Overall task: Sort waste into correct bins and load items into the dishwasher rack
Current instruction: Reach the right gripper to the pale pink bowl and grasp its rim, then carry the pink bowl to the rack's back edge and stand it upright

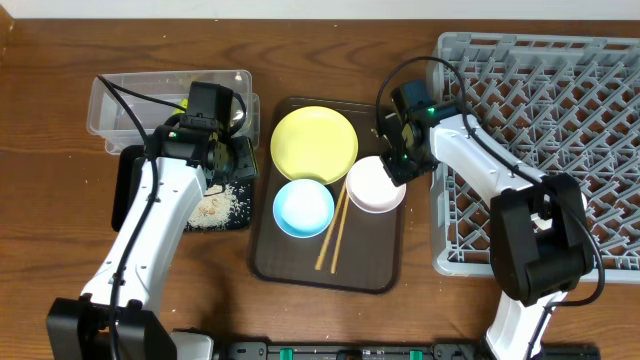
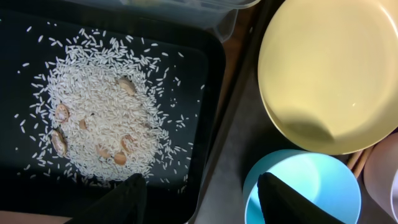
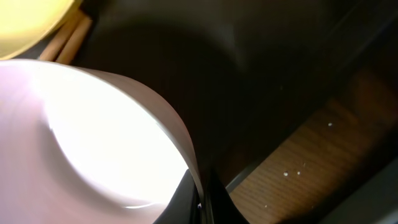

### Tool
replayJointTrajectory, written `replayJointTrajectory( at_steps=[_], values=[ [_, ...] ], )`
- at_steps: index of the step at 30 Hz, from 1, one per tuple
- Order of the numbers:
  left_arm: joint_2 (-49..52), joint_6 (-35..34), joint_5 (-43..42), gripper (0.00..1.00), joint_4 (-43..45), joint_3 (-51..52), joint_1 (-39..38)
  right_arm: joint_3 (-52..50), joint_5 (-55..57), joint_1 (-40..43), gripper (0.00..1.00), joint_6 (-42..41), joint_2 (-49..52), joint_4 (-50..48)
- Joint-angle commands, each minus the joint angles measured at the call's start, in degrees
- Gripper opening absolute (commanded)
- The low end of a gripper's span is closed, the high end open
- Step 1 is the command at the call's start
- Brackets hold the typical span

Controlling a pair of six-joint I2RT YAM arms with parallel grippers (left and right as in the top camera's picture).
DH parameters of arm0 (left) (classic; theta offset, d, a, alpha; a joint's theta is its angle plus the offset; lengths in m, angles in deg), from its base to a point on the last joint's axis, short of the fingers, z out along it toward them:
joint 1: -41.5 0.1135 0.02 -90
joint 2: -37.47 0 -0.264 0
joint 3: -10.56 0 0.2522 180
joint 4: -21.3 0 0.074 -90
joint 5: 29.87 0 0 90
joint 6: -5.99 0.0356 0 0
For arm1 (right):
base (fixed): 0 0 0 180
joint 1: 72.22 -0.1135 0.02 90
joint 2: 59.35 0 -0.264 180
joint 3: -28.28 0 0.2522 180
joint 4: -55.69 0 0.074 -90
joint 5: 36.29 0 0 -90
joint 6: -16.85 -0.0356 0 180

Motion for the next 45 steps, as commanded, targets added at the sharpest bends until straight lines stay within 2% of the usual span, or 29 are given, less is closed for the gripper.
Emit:
replayJointTrajectory(
  at_steps=[1, 9, 16, 22, 28, 33, 45],
  values=[
    [-0.22, -0.35, 0.9, 0.61, -0.22, -0.42, 0.02, 1.27, 1.16, -0.11, 0.01, -0.44, -0.11, -0.09],
    [-0.22, -0.35, 0.92, 0.61, -0.2, -0.42, 0.02, 8.09, 10.34, 2.6, 0.01, -1.27, -7.82, -0.52],
    [-0.22, -0.35, 0.9, 0.61, -0.22, -0.42, 0.02, 9.84, 27.19, 5.86, 0.01, -1.27, -15.19, -14.91],
    [-0.22, -0.35, 0.9, 0.61, -0.37, -0.42, 0.02, 9.7, 42.49, 10.21, 0.01, -0.74, -13.77, -25.33],
    [-0.22, -0.35, 0.92, 0.61, -0.37, -0.42, 0.02, 9.7, 55.65, 13.75, 0.01, 1.53, -9.46, -31.01],
    [-0.22, -0.35, 0.9, 0.61, -0.17, -0.42, 0.02, 9.7, 56.89, 14.82, 0.01, 4.79, -5.22, -33.59],
    [-0.22, -0.35, 0.9, 0.61, -0.2, -0.42, 0.02, 9.68, 57.02, 12.59, 0.01, 4.94, 1.6, -34.16]
  ],
)
